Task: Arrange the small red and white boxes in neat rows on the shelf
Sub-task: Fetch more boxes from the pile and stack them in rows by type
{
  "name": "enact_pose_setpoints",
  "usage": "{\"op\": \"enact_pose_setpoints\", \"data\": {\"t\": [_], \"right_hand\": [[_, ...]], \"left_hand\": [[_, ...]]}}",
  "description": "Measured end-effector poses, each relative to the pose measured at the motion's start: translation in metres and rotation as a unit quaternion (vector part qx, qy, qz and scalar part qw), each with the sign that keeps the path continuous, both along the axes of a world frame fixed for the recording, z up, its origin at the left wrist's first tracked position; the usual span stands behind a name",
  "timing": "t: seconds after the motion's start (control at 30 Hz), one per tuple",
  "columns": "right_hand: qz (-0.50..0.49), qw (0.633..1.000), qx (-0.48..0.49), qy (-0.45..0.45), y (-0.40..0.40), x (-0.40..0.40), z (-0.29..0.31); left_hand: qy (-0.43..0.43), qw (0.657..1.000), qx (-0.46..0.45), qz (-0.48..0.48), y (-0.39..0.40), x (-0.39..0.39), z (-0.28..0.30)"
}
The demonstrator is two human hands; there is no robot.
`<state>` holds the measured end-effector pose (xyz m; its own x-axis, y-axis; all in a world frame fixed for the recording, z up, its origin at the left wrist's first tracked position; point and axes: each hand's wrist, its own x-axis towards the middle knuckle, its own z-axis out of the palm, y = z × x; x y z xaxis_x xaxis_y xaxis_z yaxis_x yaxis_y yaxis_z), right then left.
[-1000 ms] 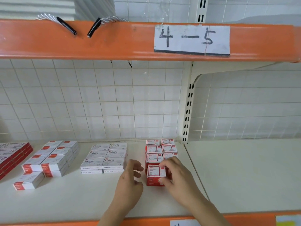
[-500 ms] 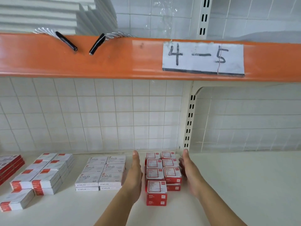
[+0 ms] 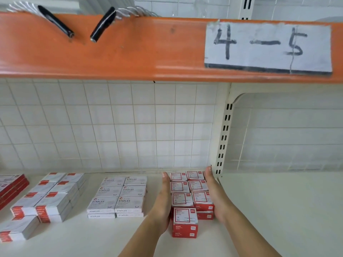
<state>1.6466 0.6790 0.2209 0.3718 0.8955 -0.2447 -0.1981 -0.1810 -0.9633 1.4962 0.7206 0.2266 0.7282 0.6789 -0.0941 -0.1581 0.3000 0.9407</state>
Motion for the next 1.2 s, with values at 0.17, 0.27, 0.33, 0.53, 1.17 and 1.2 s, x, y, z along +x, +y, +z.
{"op": "enact_pose_setpoints", "data": {"t": [0.17,0.27,0.33,0.53,1.17,1.2], "right_hand": [[0.011,1.000,0.009,0.010,-0.003,0.002,-0.001],[0.017,1.000,0.013,-0.015,-0.004,0.004,0.003],[0.019,0.995,0.006,-0.095,-0.002,0.005,0.011],[0.053,0.949,-0.044,-0.307,0.018,0.010,0.035],[0.047,0.967,-0.052,-0.245,0.031,0.023,0.015],[0.048,0.967,-0.051,-0.243,0.031,0.023,0.015]], "left_hand": [[0.019,0.999,0.027,0.026,0.000,-0.001,-0.002],[0.041,0.996,0.075,0.024,-0.004,-0.005,-0.002],[0.089,0.986,0.135,0.050,-0.007,-0.010,-0.003],[0.236,0.847,0.476,0.015,-0.016,-0.024,-0.005],[0.303,0.807,0.506,-0.016,-0.015,-0.024,-0.015],[0.305,0.807,0.506,-0.015,-0.014,-0.024,-0.015]]}}
